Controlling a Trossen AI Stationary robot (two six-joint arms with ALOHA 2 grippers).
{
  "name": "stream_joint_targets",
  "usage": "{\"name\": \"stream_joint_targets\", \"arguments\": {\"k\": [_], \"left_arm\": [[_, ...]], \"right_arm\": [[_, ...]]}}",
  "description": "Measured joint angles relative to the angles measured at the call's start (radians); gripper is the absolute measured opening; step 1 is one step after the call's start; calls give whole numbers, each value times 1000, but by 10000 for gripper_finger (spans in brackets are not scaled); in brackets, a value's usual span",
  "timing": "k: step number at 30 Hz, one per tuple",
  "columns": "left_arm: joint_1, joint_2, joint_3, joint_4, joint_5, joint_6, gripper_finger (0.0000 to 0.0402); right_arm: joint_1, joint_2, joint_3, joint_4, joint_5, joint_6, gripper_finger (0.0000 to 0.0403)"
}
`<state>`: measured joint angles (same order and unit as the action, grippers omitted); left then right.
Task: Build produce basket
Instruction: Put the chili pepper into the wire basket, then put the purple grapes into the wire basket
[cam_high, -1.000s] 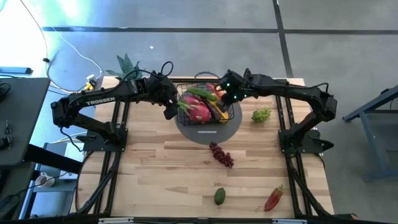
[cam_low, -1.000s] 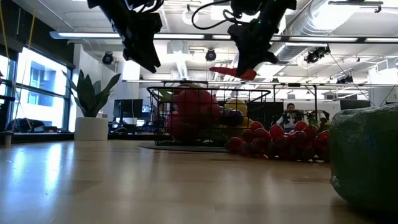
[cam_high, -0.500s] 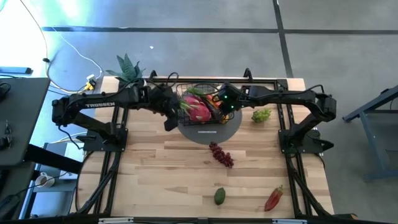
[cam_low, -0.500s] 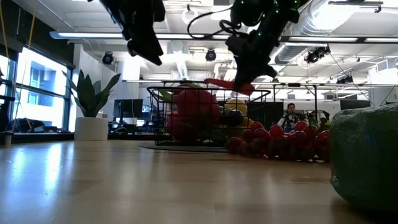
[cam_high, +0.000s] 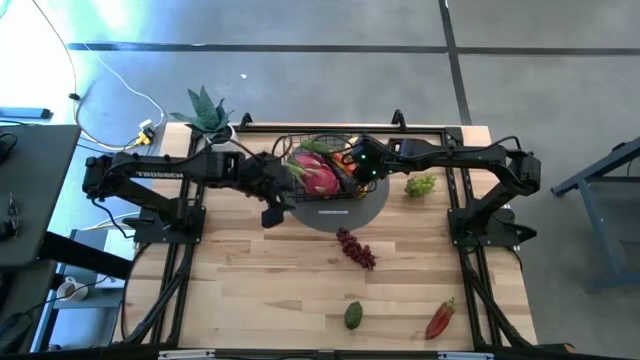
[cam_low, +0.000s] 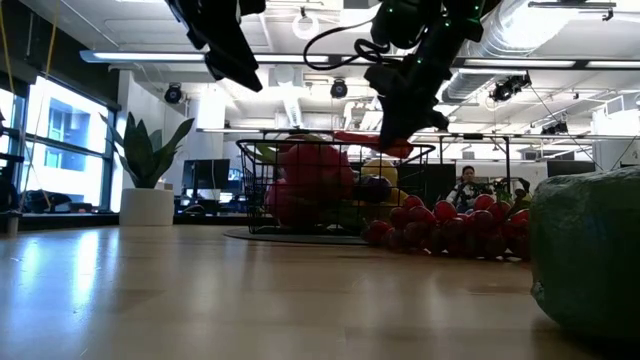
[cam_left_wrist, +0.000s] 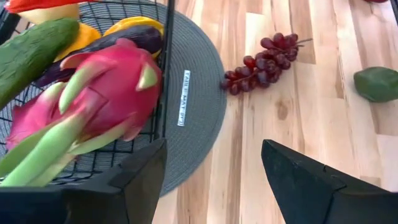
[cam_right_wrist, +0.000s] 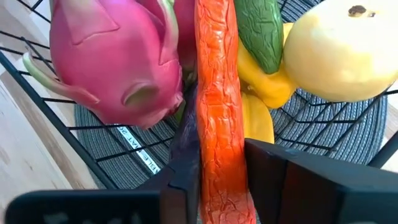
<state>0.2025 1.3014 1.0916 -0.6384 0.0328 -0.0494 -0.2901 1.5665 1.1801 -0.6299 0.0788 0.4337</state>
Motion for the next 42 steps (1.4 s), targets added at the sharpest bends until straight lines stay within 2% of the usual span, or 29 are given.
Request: {"name": "stream_joint_targets", "arguments": {"k": [7, 11, 17, 21, 30, 35, 42], "left_arm": [[-21, 0, 0, 3, -18, 0, 282], [-21, 0, 0, 36, -18, 10, 289], [-21, 0, 0, 142, -7, 77, 290], [-21, 1, 0, 189, -4, 137, 290], [-23, 50, 1, 323, 99, 283, 290], [-23, 101, 1, 425, 125, 382, 290], [-23, 196, 1, 497, 151, 472, 290]], "right_arm": [[0, 0, 0, -1, 0, 51, 155], [3, -3, 3, -4, -29, 109, 177], [40, -3, 84, -17, 3, 135, 180], [50, -3, 167, -72, 77, 190, 181], [35, -4, 409, -232, 205, 247, 181], [35, -5, 499, -274, 210, 240, 181], [37, -5, 513, -294, 203, 246, 181]]}}
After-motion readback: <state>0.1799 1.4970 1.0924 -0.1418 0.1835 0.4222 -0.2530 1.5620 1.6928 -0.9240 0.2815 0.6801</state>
